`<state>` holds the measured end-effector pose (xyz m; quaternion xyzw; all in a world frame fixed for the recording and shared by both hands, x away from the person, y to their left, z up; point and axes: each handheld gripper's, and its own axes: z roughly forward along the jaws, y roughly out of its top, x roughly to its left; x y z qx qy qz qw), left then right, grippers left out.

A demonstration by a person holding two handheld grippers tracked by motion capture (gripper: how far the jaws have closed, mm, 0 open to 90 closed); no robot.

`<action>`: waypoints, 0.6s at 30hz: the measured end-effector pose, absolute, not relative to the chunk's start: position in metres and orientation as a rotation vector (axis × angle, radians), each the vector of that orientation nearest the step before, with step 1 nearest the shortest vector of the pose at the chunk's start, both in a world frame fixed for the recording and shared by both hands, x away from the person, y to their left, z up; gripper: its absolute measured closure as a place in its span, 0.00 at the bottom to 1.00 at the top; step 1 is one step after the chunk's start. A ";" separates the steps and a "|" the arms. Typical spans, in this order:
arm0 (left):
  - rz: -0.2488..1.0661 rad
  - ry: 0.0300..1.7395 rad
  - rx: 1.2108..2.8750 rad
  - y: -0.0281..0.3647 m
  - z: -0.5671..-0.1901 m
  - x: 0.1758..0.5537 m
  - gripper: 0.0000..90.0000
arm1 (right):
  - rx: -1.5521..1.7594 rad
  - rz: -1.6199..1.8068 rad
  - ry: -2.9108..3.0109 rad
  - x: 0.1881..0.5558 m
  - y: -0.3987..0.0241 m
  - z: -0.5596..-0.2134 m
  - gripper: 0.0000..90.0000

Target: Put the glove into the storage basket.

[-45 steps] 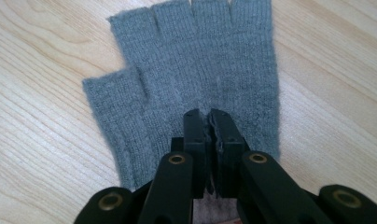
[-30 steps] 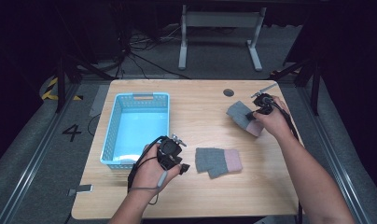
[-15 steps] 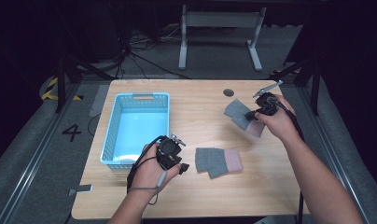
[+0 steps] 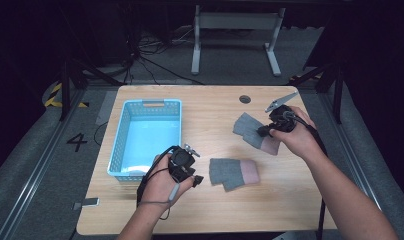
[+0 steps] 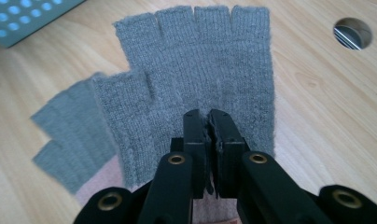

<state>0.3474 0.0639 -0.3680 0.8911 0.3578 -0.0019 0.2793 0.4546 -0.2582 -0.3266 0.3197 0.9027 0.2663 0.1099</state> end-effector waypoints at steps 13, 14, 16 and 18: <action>-0.009 0.961 2.392 0.064 -0.368 0.347 0.66 | 0.787 0.839 2.764 0.427 -0.237 -0.329 0.96; -0.010 0.959 2.393 0.063 -0.368 0.347 0.66 | 0.778 0.837 2.774 0.425 -0.235 -0.329 0.96; -0.010 0.958 2.392 0.063 -0.368 0.347 0.66 | 0.752 0.845 2.787 0.422 -0.232 -0.330 0.96; -0.010 0.961 2.392 0.063 -0.368 0.347 0.66 | 0.736 0.848 2.805 0.419 -0.228 -0.333 0.96</action>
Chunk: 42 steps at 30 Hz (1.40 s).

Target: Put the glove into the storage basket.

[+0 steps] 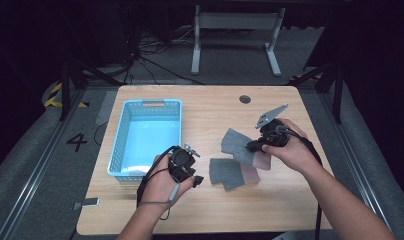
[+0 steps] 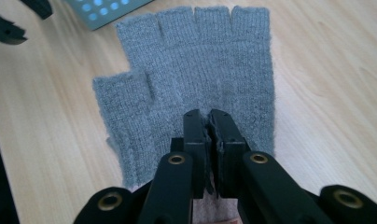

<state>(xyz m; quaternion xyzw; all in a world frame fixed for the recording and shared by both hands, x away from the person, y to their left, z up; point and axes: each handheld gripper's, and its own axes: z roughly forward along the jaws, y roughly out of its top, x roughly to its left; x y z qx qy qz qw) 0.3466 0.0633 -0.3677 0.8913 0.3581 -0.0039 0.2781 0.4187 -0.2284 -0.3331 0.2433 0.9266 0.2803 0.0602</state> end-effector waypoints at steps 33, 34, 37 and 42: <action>-0.035 0.942 2.404 0.058 -0.371 0.349 0.67 | 0.651 0.746 2.956 0.404 -0.205 -0.402 0.95; -0.037 0.941 2.405 0.058 -0.372 0.350 0.68 | 0.652 0.743 2.956 0.403 -0.205 -0.403 0.95; -0.053 0.938 2.411 0.055 -0.375 0.351 0.69 | 0.636 0.729 2.962 0.403 -0.203 -0.407 0.95; -0.093 0.930 2.411 0.052 -0.378 0.353 0.72 | 0.631 0.726 2.948 0.400 -0.201 -0.412 0.93</action>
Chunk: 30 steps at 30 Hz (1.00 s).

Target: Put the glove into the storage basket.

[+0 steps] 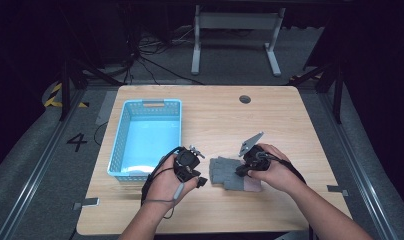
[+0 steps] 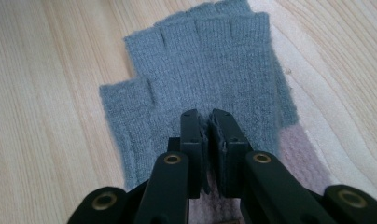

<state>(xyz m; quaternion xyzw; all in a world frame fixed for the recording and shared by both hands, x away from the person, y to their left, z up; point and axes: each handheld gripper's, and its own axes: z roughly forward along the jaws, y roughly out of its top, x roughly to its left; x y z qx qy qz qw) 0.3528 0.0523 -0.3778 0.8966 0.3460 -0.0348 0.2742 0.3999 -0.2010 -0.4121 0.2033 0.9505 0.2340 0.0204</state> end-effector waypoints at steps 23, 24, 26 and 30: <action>-0.107 0.854 2.464 0.037 -0.398 0.357 0.94 | 0.904 0.905 2.697 0.375 -0.264 -0.391 0.82; -0.108 0.852 2.474 0.036 -0.399 0.357 0.95 | 0.913 0.894 2.701 0.374 -0.267 -0.392 0.83; -0.113 0.857 2.485 0.034 -0.402 0.358 0.97 | 0.923 0.879 2.713 0.372 -0.272 -0.394 0.83; -0.113 0.855 2.517 0.029 -0.409 0.361 0.99 | 0.941 0.858 2.724 0.370 -0.280 -0.399 0.84</action>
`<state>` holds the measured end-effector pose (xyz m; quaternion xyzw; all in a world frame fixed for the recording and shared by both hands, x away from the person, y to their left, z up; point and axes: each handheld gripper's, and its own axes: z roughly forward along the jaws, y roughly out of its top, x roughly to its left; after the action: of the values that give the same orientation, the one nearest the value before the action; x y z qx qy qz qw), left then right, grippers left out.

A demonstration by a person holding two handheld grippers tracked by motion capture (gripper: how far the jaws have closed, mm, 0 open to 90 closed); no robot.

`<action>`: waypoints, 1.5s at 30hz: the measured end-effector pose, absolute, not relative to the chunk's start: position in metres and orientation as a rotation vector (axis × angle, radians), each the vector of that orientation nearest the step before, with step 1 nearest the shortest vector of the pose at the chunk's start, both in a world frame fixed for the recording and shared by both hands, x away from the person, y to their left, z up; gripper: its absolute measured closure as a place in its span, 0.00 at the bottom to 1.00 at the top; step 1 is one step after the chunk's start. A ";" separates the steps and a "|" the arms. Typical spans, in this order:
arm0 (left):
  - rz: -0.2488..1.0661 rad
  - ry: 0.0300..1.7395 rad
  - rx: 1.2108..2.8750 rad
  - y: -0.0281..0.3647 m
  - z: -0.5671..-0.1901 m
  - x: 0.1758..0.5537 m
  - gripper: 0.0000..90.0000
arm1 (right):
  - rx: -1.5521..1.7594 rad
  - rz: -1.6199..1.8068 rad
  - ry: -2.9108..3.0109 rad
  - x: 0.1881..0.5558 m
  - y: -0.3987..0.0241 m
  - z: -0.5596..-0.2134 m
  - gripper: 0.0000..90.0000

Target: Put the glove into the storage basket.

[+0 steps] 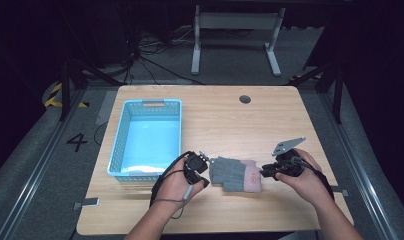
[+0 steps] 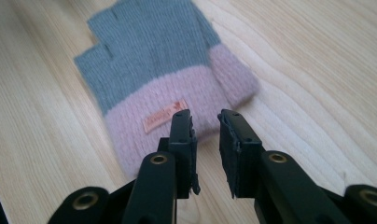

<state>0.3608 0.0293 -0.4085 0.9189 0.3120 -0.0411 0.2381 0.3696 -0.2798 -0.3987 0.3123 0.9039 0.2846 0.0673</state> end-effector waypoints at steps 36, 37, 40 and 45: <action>-0.088 0.820 2.562 0.005 -0.433 0.377 0.83 | 0.995 0.788 2.792 0.363 -0.281 -0.422 0.85; -0.084 0.817 2.556 0.004 -0.432 0.376 0.83 | 0.995 0.782 2.797 0.363 -0.280 -0.423 0.86; -0.069 0.801 2.562 0.003 -0.431 0.376 0.84 | 0.986 0.770 2.804 0.363 -0.278 -0.425 0.86; -0.061 0.799 2.569 0.002 -0.432 0.376 0.84 | 0.986 0.774 2.801 0.363 -0.278 -0.425 0.86</action>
<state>0.3760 0.0017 -0.4324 0.9305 0.2894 -0.0219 0.2234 0.3628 -0.2775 -0.4251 0.3210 0.9122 0.2521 0.0363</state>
